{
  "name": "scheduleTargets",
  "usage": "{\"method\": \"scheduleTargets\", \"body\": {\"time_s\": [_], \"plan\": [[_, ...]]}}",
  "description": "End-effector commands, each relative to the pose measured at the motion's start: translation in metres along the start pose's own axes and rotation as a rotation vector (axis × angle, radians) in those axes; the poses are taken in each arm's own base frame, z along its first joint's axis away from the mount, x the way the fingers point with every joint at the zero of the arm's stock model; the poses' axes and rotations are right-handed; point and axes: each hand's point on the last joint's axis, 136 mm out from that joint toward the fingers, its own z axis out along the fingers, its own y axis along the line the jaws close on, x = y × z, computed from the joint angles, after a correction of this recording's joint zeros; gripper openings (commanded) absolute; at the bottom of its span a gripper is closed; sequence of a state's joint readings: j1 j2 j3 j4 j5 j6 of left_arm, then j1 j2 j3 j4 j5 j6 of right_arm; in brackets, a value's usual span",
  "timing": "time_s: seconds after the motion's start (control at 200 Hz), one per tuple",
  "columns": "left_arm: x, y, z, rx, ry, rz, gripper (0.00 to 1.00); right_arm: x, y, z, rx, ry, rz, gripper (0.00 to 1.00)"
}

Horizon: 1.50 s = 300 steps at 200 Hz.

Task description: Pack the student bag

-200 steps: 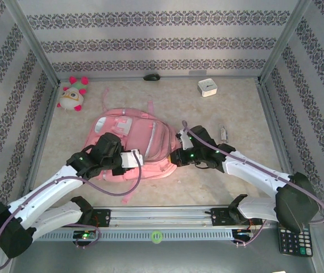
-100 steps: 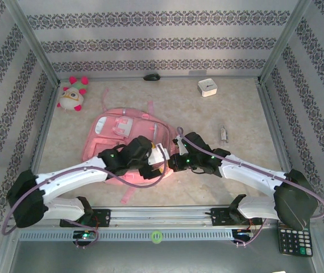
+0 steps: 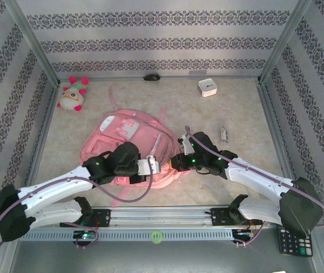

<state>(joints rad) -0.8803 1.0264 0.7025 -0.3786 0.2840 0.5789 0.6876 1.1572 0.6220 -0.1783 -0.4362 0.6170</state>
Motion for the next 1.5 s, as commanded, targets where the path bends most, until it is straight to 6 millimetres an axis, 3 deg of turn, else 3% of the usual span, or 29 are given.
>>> {"method": "scheduleTargets", "body": {"time_s": [0.0, 0.125, 0.265, 0.38, 0.44, 0.465, 0.49, 0.56, 0.665, 0.799, 0.944, 1.099, 1.154, 1.244, 1.259, 1.294, 1.304, 1.384, 1.494], "plan": [[0.053, -0.052, -0.025, 0.238, 0.187, 0.100, 0.01, -0.006, -0.041, -0.001, 0.152, -0.041, 0.023, 0.00], [0.090, -0.039, -0.046, 0.184, 0.348, 0.087, 0.03, -0.004, -0.032, 0.001, 0.128, -0.029, -0.014, 0.00], [0.117, -0.003, -0.069, 0.012, 0.444, 0.051, 0.05, 0.007, -0.019, 0.006, 0.100, -0.003, -0.057, 0.00], [0.134, 0.009, -0.083, -0.047, 0.510, 0.048, 0.06, 0.019, -0.005, 0.017, 0.066, 0.009, -0.060, 0.00], [0.125, 0.010, -0.085, -0.059, 0.470, 0.019, 0.15, 0.025, -0.001, 0.023, 0.065, 0.013, -0.067, 0.00], [0.117, 0.009, -0.085, -0.053, 0.430, -0.001, 0.23, 0.025, 0.001, 0.025, 0.067, 0.011, -0.071, 0.00], [0.106, 0.009, -0.085, -0.048, 0.381, -0.026, 0.38, 0.025, 0.001, 0.026, 0.075, 0.003, -0.075, 0.00], [0.072, 0.013, -0.083, -0.052, 0.229, -0.144, 0.63, 0.019, 0.002, 0.026, 0.095, -0.020, -0.106, 0.18], [0.031, 0.036, -0.073, -0.139, 0.066, -0.329, 0.78, 0.006, 0.005, 0.022, 0.112, -0.043, -0.150, 0.26], [0.028, 0.078, -0.057, -0.408, 0.144, -0.467, 0.82, -0.013, 0.000, 0.018, 0.112, -0.064, -0.064, 0.35], [0.052, 0.103, -0.032, -0.546, 0.325, -0.575, 0.85, -0.022, 0.002, 0.016, 0.107, -0.082, -0.053, 0.36], [0.068, 0.117, -0.005, -0.619, 0.378, -0.612, 0.88, -0.020, 0.000, 0.015, 0.101, -0.080, -0.046, 0.36], [0.078, 0.122, -0.002, -0.662, 0.429, -0.598, 0.80, -0.017, 0.000, 0.015, 0.094, -0.082, -0.048, 0.36], [0.089, 0.121, 0.001, -0.665, 0.495, -0.553, 0.43, -0.017, 0.000, 0.010, 0.090, -0.103, -0.067, 0.36], [0.089, 0.119, 0.002, -0.649, 0.493, -0.547, 0.35, -0.017, 0.000, 0.009, 0.090, -0.107, -0.073, 0.36], [0.084, 0.112, 0.005, -0.589, 0.473, -0.528, 0.03, -0.018, 0.000, 0.006, 0.091, -0.119, -0.092, 0.36], [0.082, 0.109, 0.007, -0.561, 0.463, -0.520, 0.00, -0.017, 0.000, 0.005, 0.092, -0.121, -0.099, 0.36], [0.056, 0.089, 0.007, -0.393, 0.324, -0.493, 0.00, -0.019, 0.007, -0.002, 0.077, -0.145, -0.198, 0.36], [0.016, 0.069, -0.012, -0.249, 0.074, -0.505, 0.00, -0.012, 0.032, -0.007, 0.022, -0.159, -0.426, 0.37]]}}
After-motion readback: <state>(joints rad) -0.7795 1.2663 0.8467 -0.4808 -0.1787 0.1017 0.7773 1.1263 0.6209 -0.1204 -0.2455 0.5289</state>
